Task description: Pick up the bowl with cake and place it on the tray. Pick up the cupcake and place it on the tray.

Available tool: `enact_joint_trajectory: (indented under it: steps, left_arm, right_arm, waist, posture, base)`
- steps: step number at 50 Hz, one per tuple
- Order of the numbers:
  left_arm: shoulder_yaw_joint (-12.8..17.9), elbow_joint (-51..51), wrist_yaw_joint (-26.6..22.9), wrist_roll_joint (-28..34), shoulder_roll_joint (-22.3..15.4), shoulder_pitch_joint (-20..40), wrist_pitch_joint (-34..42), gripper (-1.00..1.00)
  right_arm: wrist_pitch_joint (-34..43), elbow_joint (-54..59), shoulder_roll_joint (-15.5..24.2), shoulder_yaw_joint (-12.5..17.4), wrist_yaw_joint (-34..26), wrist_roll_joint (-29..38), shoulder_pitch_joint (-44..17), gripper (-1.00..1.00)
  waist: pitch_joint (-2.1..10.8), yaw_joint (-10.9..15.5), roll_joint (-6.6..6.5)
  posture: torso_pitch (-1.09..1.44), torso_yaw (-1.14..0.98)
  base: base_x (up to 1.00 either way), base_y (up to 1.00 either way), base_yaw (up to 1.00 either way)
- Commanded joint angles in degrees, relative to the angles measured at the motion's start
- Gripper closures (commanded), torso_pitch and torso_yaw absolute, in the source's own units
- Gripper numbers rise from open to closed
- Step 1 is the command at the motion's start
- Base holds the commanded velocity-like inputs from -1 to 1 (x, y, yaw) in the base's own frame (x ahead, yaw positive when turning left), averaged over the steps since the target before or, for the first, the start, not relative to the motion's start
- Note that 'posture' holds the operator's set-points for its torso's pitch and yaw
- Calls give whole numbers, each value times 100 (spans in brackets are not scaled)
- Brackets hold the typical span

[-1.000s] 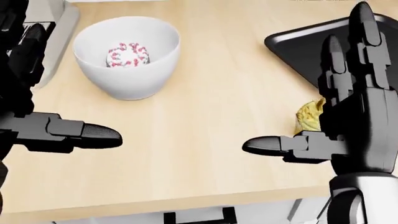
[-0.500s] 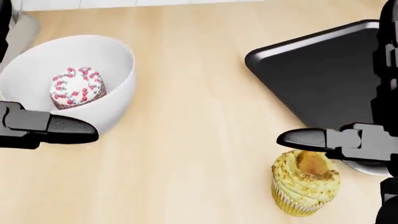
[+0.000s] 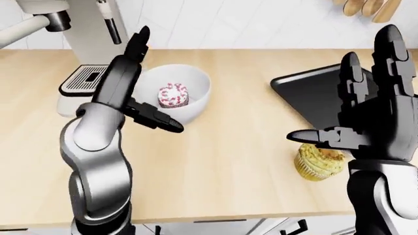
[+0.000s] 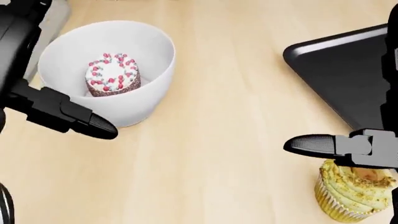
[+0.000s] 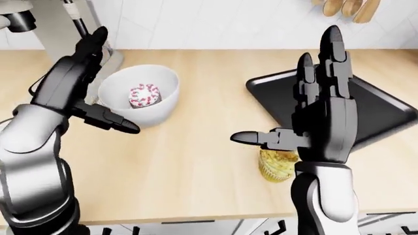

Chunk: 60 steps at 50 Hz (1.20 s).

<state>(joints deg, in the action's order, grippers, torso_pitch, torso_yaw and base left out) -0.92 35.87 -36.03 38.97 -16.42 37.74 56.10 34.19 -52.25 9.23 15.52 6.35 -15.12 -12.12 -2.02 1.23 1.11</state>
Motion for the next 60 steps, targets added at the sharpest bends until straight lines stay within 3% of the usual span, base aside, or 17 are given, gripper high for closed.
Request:
enact_joint_trajectory:
  steps: [1,7,12,21,26,37,38,40,45,57,59,60]
  left_arm:
    - [19,-113,-278,562,165,195,-539,-100]
    - [27,-896,-525,1164,490,173,-1790,-100]
    - [-22,-1340,-623,1517,818,233,-2329,-100]
    - [23,-2438,-152,1601,906,185,-3197,-100]
    - [-20,-2747,47,1713,943,133,-3438,-100]
    - [-96,-2789,-171,2042,1042,-300,-3718,-100]
    - [-97,-2840,-157,2045,1049,-332,-3761,-92]
    - [-105,-2819,-213,2073,1073,-382,-3774,-51]
    - [-122,-2859,-234,2118,1107,-466,-3853,-1]
    - [-139,-2641,-278,2181,1152,-673,-3942,45]
    - [-131,-2499,-342,2199,1158,-650,-3929,67]
    - [-115,-2454,-366,2199,1149,-630,-3924,92]
  right_arm:
    - [-190,-159,39,27,-6,1,-89,-100]
    - [-175,-153,59,66,3,-34,-114,-100]
    - [-159,-169,88,121,23,-96,-119,-100]
    - [-236,-155,85,81,44,-106,-50,-100]
    - [-191,-191,66,95,41,-115,-61,-100]
    - [-286,-124,60,109,20,-113,-21,-100]
    - [-289,-126,57,105,19,-109,-14,-100]
    - [-272,-134,57,108,25,-113,-21,-100]
    - [-353,-94,43,127,-7,-114,26,-100]
    - [-304,-128,50,131,24,-127,0,-100]
    - [-223,-191,74,162,51,-170,-29,-100]
    - [-179,-224,95,192,63,-199,-48,-100]
  waist:
    - [90,-38,11]
    - [119,-11,12]
    - [140,1,5]
    - [176,-2,-9]
    - [214,-17,-48]
    - [307,-32,-139]
    - [315,-33,-148]
    - [337,-33,-168]
    - [376,-39,-212]
    - [437,-104,-261]
    - [446,-108,-262]
    - [445,-109,-263]
  posture:
    - [0,0]
    - [0,0]
    - [0,0]
    - [0,0]
    - [0,0]
    - [0,0]
    - [0,0]
    - [0,0]
    - [0,0]
    - [0,0]
    - [0,0]
    - [0,0]
  base:
    - [0,0,0]
    - [0,0,0]
    - [0,0,0]
    - [0,0,0]
    - [0,0,0]
    - [0,0,0]
    - [0,0,0]
    - [0,0,0]
    - [0,0,0]
    - [0,0,0]
    - [0,0,0]
    - [0,0,0]
